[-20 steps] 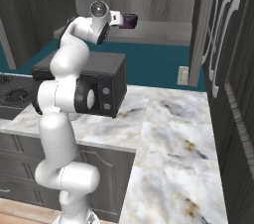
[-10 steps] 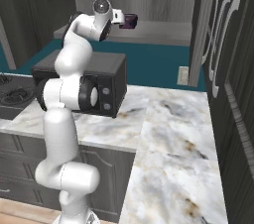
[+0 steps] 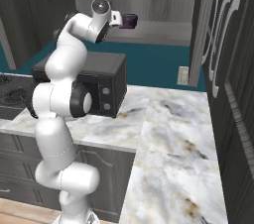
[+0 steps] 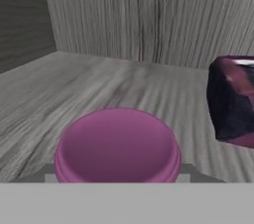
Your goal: Pick the avocado and bread from the counter and place them on the plate. Then pick the jam from the cabinet and place it next to the plate. Lastly close the cabinet door.
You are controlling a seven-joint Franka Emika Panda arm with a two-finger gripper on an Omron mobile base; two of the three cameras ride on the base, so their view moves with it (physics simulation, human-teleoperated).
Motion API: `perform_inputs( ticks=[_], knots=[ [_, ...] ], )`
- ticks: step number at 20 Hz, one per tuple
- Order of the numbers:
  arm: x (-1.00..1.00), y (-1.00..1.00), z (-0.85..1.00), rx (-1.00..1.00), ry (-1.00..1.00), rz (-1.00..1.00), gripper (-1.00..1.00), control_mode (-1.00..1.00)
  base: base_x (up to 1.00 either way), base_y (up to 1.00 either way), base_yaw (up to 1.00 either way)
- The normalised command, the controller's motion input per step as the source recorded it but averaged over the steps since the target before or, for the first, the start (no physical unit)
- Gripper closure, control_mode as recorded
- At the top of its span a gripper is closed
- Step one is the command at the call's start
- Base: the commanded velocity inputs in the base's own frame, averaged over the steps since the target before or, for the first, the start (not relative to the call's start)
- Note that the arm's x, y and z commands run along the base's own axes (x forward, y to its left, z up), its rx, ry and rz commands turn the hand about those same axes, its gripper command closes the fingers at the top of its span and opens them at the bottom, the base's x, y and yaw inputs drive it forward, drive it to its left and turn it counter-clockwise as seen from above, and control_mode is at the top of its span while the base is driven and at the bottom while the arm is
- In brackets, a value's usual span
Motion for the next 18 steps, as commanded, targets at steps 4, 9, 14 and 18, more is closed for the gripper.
perform_inputs(
  ticks=[4,9,14,18],
  knots=[
    [-0.51,0.00,-0.05,0.00,-0.08,0.04,1.00,-1.00,0.00,0.00,0.00],
    [-0.54,0.00,0.25,0.00,-0.03,0.04,1.00,-1.00,0.00,0.00,0.00],
    [-0.62,0.00,0.02,0.00,-0.01,0.02,1.00,-1.00,0.00,0.00,0.00],
    [-0.74,-0.04,0.00,0.00,0.00,0.02,1.00,-1.00,0.00,0.00,0.00]
  ],
)
